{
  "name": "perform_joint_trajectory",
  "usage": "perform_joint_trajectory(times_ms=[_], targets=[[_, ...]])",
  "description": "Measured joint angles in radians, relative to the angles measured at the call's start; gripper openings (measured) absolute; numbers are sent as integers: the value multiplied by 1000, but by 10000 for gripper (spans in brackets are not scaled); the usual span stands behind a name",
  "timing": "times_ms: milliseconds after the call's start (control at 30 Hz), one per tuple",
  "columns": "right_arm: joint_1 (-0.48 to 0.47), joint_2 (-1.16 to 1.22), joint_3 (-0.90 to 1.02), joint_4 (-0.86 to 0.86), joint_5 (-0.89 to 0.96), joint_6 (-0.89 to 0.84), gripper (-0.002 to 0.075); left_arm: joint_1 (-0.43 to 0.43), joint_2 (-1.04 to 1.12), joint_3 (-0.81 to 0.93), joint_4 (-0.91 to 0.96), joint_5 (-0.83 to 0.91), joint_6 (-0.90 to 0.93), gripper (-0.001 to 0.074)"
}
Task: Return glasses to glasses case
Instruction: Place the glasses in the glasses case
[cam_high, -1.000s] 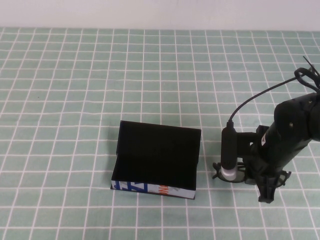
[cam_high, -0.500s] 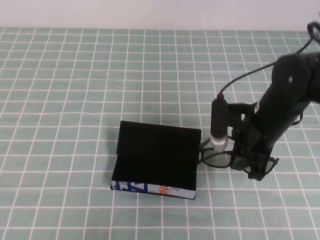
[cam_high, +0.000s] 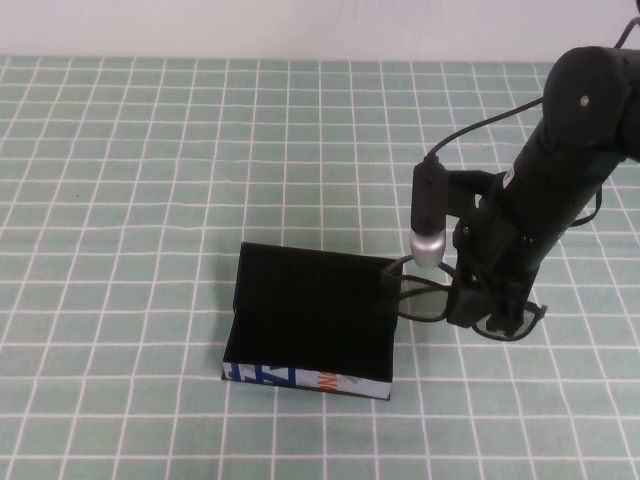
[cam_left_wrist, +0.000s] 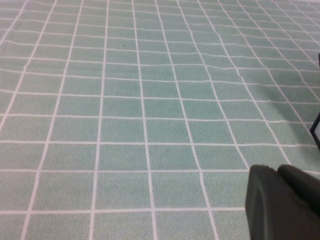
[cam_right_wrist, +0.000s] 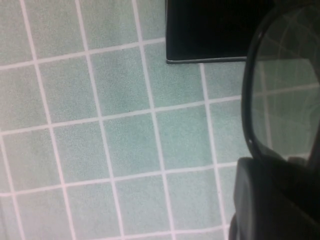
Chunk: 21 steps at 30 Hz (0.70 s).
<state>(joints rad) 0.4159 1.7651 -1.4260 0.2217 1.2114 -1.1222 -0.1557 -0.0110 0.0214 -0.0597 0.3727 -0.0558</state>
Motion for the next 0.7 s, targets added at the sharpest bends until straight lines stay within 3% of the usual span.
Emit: perform_joint_trajectory(times_ms=[233, 700], targets=[[0, 8, -11, 67, 2, 6, 76, 0, 0, 0, 0, 0, 0, -2], [14, -105, -44, 213, 11, 244, 76, 0, 0, 0, 0, 0, 0, -2]])
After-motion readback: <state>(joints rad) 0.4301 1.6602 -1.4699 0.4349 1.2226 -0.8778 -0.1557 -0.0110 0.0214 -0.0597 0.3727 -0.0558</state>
